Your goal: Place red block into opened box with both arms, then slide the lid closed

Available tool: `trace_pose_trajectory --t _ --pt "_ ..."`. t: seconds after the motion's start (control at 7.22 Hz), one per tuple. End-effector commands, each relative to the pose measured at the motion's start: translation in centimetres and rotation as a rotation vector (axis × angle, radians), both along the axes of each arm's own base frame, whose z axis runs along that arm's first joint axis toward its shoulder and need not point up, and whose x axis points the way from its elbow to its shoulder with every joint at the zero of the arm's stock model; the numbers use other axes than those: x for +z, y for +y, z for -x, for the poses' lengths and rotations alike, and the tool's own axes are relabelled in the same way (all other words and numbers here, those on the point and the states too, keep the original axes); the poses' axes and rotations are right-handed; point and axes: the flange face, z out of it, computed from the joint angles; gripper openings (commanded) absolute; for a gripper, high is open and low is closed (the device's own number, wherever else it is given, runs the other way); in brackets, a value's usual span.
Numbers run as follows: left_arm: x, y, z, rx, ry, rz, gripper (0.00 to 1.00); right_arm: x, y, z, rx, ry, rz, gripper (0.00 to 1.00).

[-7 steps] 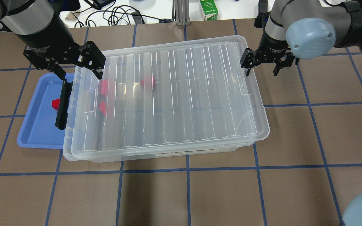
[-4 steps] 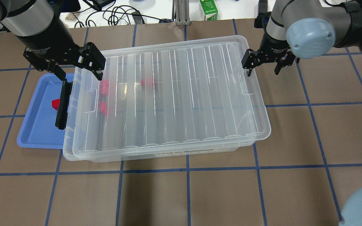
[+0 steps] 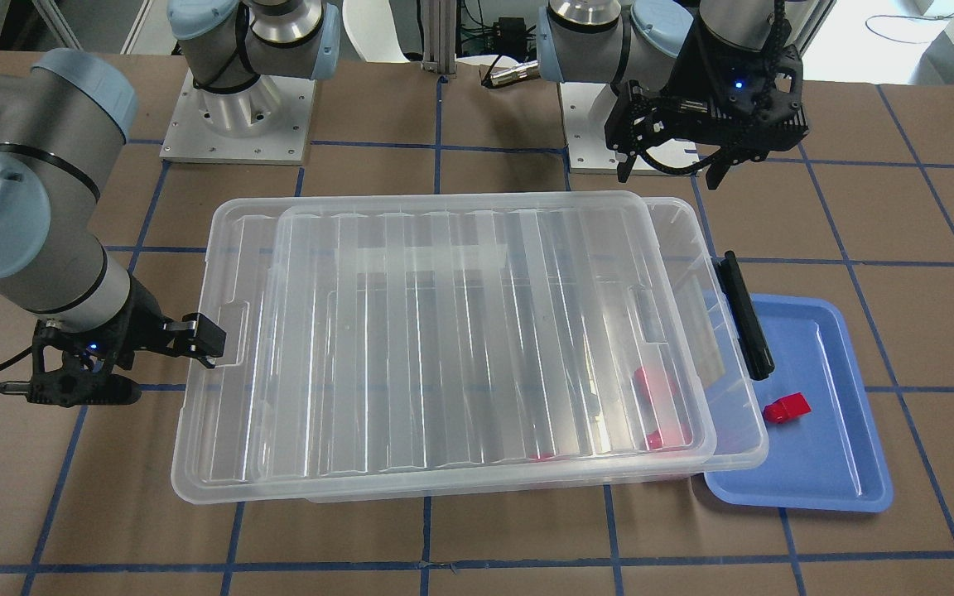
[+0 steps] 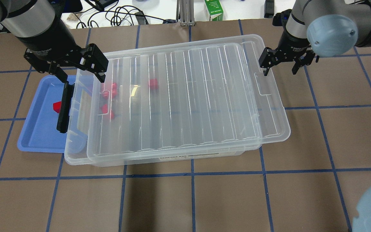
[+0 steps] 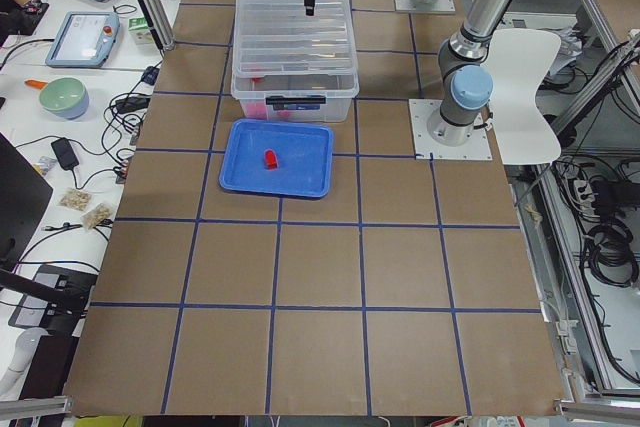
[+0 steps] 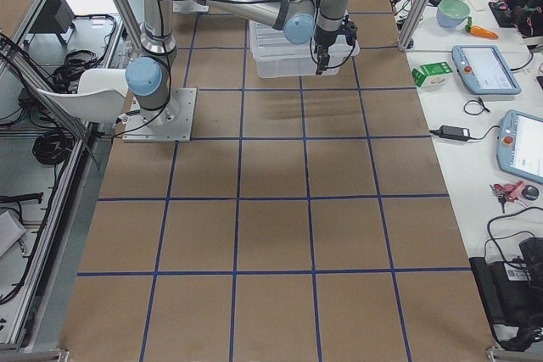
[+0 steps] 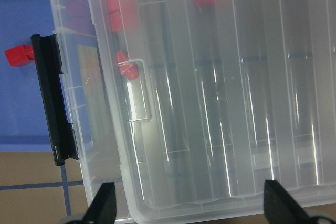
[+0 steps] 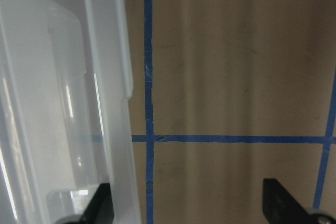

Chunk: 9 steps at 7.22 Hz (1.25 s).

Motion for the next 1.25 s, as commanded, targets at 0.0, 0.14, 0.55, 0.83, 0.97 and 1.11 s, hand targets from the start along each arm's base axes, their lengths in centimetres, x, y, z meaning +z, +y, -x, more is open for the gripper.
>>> trace_pose_trajectory --t 0.0,0.14,0.55,0.83,0.97,1.11 --pt "0.1 0.0 0.0 0.000 0.000 0.002 1.00 0.3 -0.3 2.2 -0.034 0.001 0.005 1.00" --pt "0.1 0.0 -0.1 0.001 0.000 0.002 1.00 0.3 -0.4 3.3 -0.052 0.000 0.004 1.00" --pt "0.0 0.3 -0.1 -0.003 0.000 -0.008 1.00 0.4 -0.5 5.5 -0.039 -0.002 0.009 1.00" --pt "-0.1 0.3 -0.6 0.003 -0.006 -0.019 1.00 0.5 -0.5 7.4 -0.068 -0.002 0.009 1.00" --pt "0.4 -0.5 -3.0 0.011 -0.001 -0.005 1.00 0.4 -0.6 8.5 -0.053 -0.004 0.008 1.00" --pt "-0.1 -1.7 -8.5 -0.001 0.000 -0.015 1.00 0.5 -0.5 9.3 -0.039 -0.004 0.010 1.00"
